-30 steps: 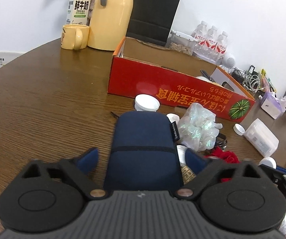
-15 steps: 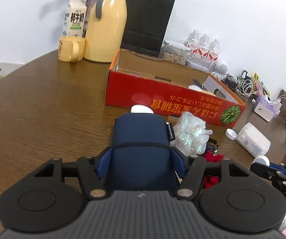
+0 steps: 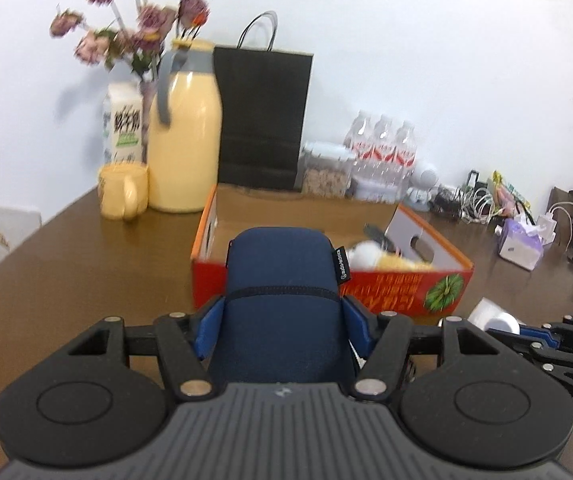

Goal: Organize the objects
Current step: 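Carry the navy case and white cap into the cardboard box and release both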

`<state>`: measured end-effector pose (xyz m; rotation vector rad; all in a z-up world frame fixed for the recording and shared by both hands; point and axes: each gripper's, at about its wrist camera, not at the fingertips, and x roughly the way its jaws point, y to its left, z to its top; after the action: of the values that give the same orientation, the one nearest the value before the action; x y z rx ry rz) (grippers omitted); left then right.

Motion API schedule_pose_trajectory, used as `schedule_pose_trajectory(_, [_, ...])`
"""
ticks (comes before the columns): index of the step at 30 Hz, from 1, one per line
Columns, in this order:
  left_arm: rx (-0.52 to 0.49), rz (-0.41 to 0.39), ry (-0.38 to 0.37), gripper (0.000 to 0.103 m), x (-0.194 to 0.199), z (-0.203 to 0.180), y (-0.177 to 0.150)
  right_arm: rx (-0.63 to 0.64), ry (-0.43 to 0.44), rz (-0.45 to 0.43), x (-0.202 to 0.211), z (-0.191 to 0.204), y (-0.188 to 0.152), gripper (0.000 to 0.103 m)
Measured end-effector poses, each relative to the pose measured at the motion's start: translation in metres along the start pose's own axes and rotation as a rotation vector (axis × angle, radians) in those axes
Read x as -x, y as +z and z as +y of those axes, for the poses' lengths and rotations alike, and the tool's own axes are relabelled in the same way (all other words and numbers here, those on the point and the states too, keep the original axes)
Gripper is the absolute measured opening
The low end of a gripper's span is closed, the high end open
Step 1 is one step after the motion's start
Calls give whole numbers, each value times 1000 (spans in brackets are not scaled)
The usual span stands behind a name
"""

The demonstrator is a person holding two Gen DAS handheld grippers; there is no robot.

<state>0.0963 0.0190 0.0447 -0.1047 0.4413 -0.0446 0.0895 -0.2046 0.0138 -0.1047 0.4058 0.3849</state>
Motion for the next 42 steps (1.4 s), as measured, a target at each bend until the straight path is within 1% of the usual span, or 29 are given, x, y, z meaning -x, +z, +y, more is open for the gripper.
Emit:
schedule_pose_trajectory(5, [-16, -44, -12, 64, -20, -11, 29, 9, -6, -48, -22, -7, 30, 8])
schedule_pose_trajectory(9, [-12, -85, -6, 64, -38, -16, 52, 9, -14, -77, -50, -13, 57, 8])
schedule_pose_trajectory(11, [-8, -96, 4, 64, -51, -18, 62, 5, -14, -79, -67, -14, 67, 8])
schedule_pose_trajectory(14, [16, -91, 24, 64, -74, -19, 73, 4, -17, -64, -97, -13, 79, 8])
schedule_pose_trajectory(16, [39, -89, 51, 64, -89, -19, 77, -11, -19, -49, -118, -14, 83, 8])
schedule_pose_trajectory(21, [26, -71, 116, 64, -127, -19, 78, -51, -31, 1, -164, -20, 80, 8])
schedule_pose_trajectory(25, [-1, -32, 164, 64, -152, -18, 70, -57, -25, 39, -188, -21, 70, 8])
schedule_pose_trajectory(28, [-13, 16, 168, 64, -165, -15, 64, -44, -25, 63, -193, -20, 63, 8])
schedule_pose_trajectory(30, [-30, 32, 171, 64, -170, -15, 59, -42, -24, 74, -196, -19, 61, 8])
schedule_pose_trajectory(34, [-55, 46, 168, 64, -174, -18, 54, -44, -24, 85, -196, -19, 59, 8])
schedule_pose_trajectory(38, [-52, 50, 185, 65, -173, -16, 50, -41, -23, 95, -195, -19, 56, 9])
schedule_pose_trajectory(41, [-51, 53, 191, 67, -173, -14, 50, -38, -29, 95, -194, -19, 56, 13])
schedule_pose_trajectory(42, [-50, 45, 193, 70, -172, -13, 49, -37, -30, 95, -193, -19, 55, 19])
